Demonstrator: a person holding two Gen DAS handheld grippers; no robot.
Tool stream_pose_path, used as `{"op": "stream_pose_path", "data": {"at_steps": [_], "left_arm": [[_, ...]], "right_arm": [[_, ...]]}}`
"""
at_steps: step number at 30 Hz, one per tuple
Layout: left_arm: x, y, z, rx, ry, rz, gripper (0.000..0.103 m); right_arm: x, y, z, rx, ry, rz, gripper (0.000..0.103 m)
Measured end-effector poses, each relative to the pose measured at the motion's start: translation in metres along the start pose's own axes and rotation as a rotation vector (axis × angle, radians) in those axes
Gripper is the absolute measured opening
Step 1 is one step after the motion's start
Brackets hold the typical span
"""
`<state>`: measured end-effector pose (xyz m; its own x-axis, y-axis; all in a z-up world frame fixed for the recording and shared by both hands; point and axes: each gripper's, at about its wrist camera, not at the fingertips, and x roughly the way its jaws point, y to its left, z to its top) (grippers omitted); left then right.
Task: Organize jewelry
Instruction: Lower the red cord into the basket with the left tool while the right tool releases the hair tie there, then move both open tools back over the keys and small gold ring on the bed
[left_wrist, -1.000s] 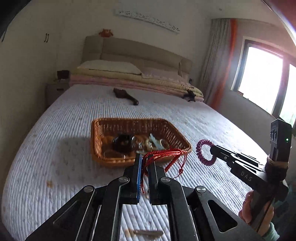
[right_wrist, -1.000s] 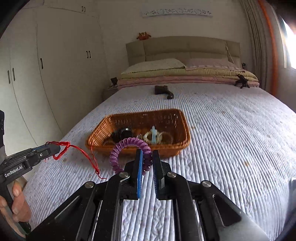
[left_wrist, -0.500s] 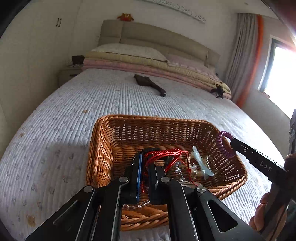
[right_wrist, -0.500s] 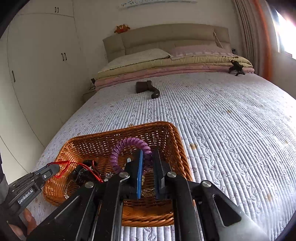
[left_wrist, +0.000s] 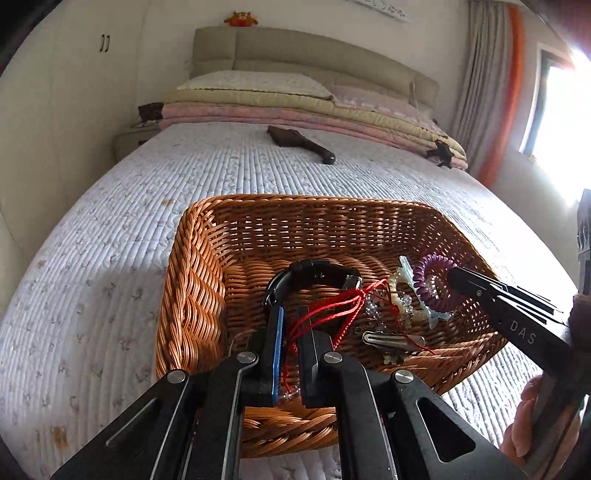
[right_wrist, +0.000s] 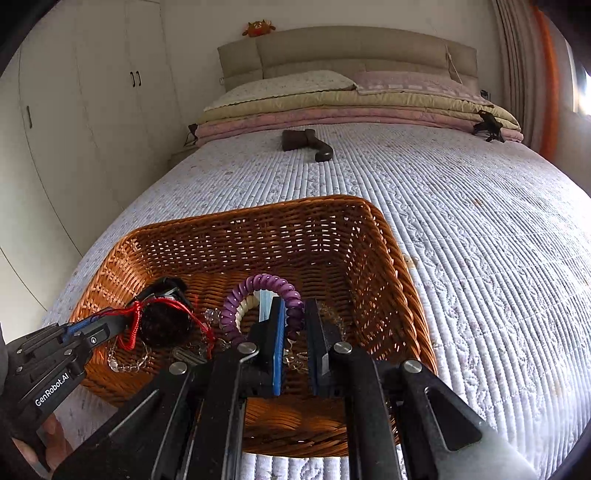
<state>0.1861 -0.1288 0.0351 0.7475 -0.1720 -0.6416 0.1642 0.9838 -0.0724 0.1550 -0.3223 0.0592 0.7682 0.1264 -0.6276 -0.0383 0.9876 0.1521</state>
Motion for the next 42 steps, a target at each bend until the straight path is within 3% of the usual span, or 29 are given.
{"op": "stream_pose_path", "data": {"at_steps": [3,4,5,7,8,13,22,32,37,42], "left_arm": [[-0.003,-0.003,0.000,0.009,-0.008,-0.005,0.011],[-0.006,-0.005,0.000,0.019,-0.015,-0.011,0.019],[-0.009,-0.008,0.000,0.035,-0.025,-0.014,0.033],[-0.021,-0.016,-0.001,0.065,-0.078,-0.010,0.054],[-0.027,-0.019,-0.001,0.077,-0.104,-0.009,0.057],[-0.036,-0.020,-0.001,0.085,-0.149,0.009,0.057],[-0.055,-0.005,0.003,-0.002,-0.221,-0.034,0.057],[-0.096,-0.003,-0.001,-0.038,-0.310,-0.062,0.057],[-0.133,-0.003,-0.009,-0.049,-0.333,-0.101,0.057],[-0.167,-0.001,-0.041,-0.044,-0.269,-0.114,0.057]], "right_arm": [[-0.001,-0.002,0.000,0.015,-0.003,0.016,0.014],[-0.002,-0.003,0.000,0.023,-0.008,0.028,0.014],[-0.004,-0.004,0.000,0.029,-0.014,0.036,0.015],[-0.009,-0.005,0.001,0.033,-0.031,0.040,0.024],[-0.011,-0.005,0.000,0.033,-0.039,0.033,0.031],[-0.020,-0.007,0.000,0.043,-0.079,0.035,0.032],[-0.045,-0.002,0.001,0.016,-0.193,-0.006,0.033],[-0.093,0.021,-0.005,-0.040,-0.329,0.010,0.033],[-0.120,0.032,-0.013,-0.060,-0.333,0.039,0.033],[-0.142,0.034,-0.042,-0.044,-0.238,0.131,0.033]]}}
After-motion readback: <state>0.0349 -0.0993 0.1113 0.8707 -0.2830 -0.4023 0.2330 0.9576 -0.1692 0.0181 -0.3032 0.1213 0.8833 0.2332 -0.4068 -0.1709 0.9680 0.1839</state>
